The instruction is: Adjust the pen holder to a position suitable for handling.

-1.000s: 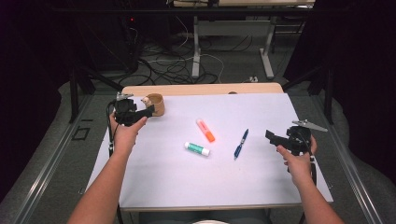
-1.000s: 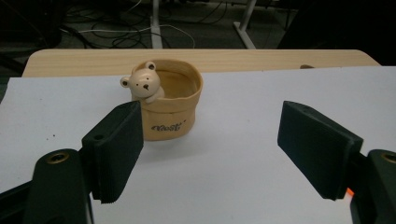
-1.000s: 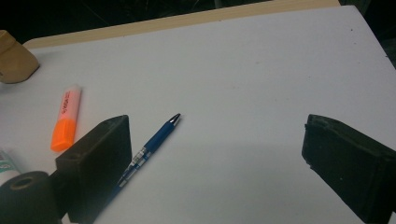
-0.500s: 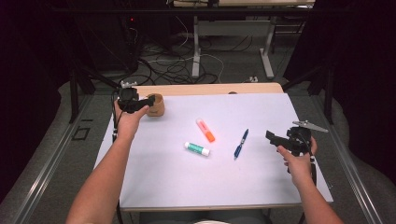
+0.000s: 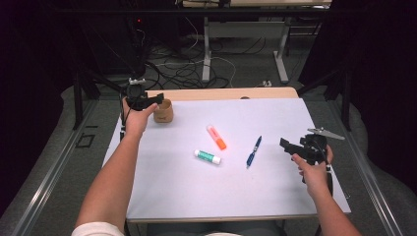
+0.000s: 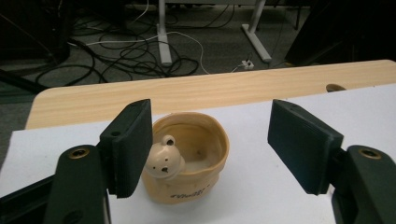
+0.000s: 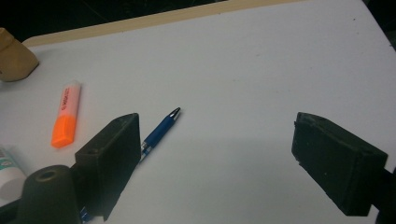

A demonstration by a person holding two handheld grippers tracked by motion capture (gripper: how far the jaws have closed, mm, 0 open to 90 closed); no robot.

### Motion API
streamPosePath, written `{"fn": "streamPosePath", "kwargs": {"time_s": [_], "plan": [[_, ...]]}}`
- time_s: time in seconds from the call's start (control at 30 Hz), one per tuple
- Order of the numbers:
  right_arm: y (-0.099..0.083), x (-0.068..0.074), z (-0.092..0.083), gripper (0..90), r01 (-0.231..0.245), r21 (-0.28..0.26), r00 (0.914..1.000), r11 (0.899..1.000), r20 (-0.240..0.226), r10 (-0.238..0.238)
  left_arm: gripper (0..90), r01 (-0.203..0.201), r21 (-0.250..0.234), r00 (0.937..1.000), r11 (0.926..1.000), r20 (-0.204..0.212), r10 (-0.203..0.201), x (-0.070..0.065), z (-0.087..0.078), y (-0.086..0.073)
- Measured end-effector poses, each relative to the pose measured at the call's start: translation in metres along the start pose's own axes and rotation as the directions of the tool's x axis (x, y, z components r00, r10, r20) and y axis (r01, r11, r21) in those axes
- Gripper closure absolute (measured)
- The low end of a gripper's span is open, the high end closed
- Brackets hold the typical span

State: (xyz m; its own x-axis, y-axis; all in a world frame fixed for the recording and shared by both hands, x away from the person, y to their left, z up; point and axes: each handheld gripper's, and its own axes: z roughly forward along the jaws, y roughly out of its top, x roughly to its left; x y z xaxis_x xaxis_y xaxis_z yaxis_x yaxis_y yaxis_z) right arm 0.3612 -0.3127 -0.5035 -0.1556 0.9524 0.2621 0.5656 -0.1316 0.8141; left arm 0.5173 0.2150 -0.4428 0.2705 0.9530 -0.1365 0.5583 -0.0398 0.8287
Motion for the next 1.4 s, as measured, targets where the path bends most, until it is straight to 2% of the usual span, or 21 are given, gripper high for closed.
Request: {"fn": "streamPosePath", "kwargs": {"time_s": [0.1, 0.2, 0.3, 0.4, 0.47, 0.57, 0.6, 0.67, 0.9, 0.97, 1.1, 1.17, 1.37, 1.4], "plan": [[-0.001, 0.000, 0.001, 15.2, -0.015, 0.006, 0.9998, 1.000, -0.015, 0.016, 33.1, 0.025, 0.003, 0.9997, 0.9997, -0.008, -0.025, 0.005, 0.007, -0.002], [-0.002, 0.000, 0.002, 15.3, -0.011, 0.009, 0.9997, 1.000, -0.020, 0.011, 34.0, 0.051, 0.006, 0.9986, 0.9987, -0.012, -0.051, 0.010, 0.013, -0.004], [-0.002, 0.000, 0.002, 15.4, -0.017, 0.027, 0.9996, 0.999, -0.020, 0.017, 36.1, 0.060, 0.012, 0.9982, 0.9981, -0.007, -0.060, 0.015, 0.018, -0.005], [-0.003, 0.000, 0.003, 15.4, -0.018, 0.021, 0.9996, 1.000, -0.020, 0.018, 37.9, 0.074, 0.032, 0.9972, 0.9967, -0.011, -0.074, 0.020, 0.022, -0.007], [-0.003, 0.000, 0.003, 15.4, -0.017, 0.026, 0.9996, 1.000, -0.023, 0.017, 38.7, 0.084, 0.027, 0.9964, 0.9961, -0.015, -0.083, 0.022, 0.026, -0.009], [-0.004, 0.001, 0.003, 15.4, -0.016, 0.017, 0.9997, 1.000, -0.020, 0.016, 38.9, 0.096, 0.052, 0.9954, 0.9941, -0.013, -0.095, 0.027, 0.029, -0.011], [-0.004, 0.001, 0.003, 15.4, -0.017, 0.019, 0.9996, 1.000, -0.021, 0.017, 38.9, 0.110, 0.070, 0.9939, 0.9915, -0.005, -0.110, 0.030, 0.029, -0.012], [-0.004, 0.001, 0.004, 15.4, -0.008, 0.023, 0.9997, 1.000, -0.022, 0.008, 38.9, 0.142, 0.054, 0.9898, 0.9883, 0.003, -0.143, 0.032, 0.032, -0.014], [-0.004, 0.003, 0.005, 15.5, 0.001, 0.028, 0.9996, 1.000, -0.028, 0.000, 40.6, 0.130, 0.080, 0.9914, 0.9883, -0.029, -0.128, 0.037, 0.036, -0.016], [-0.004, 0.004, 0.005, 15.5, -0.007, 0.031, 0.9996, 1.000, -0.028, 0.008, 40.7, 0.137, 0.078, 0.9903, 0.9875, -0.035, -0.134, 0.038, 0.037, -0.017], [-0.004, 0.003, 0.005, 15.5, -0.012, 0.041, 0.9993, 0.999, -0.034, 0.013, 42.3, 0.138, 0.079, 0.9901, 0.9873, -0.038, -0.135, 0.039, 0.040, -0.018], [-0.004, 0.002, 0.005, 15.5, -0.006, 0.027, 0.9996, 1.000, -0.026, 0.007, 43.3, 0.134, 0.079, 0.9906, 0.9878, -0.037, -0.132, 0.038, 0.041, -0.018], [-0.004, 0.000, 0.004, 15.5, -0.023, 0.033, 0.9992, 0.999, -0.031, 0.024, 44.9, 0.128, 0.101, 0.9918, 0.9867, -0.009, -0.128, 0.035, 0.044, -0.019], [-0.004, -0.001, 0.005, 15.5, -0.015, 0.031, 0.9994, 0.999, -0.031, 0.016, 45.5, 0.126, 0.100, 0.9920, 0.9870, -0.014, -0.125, 0.033, 0.045, -0.020]]}}
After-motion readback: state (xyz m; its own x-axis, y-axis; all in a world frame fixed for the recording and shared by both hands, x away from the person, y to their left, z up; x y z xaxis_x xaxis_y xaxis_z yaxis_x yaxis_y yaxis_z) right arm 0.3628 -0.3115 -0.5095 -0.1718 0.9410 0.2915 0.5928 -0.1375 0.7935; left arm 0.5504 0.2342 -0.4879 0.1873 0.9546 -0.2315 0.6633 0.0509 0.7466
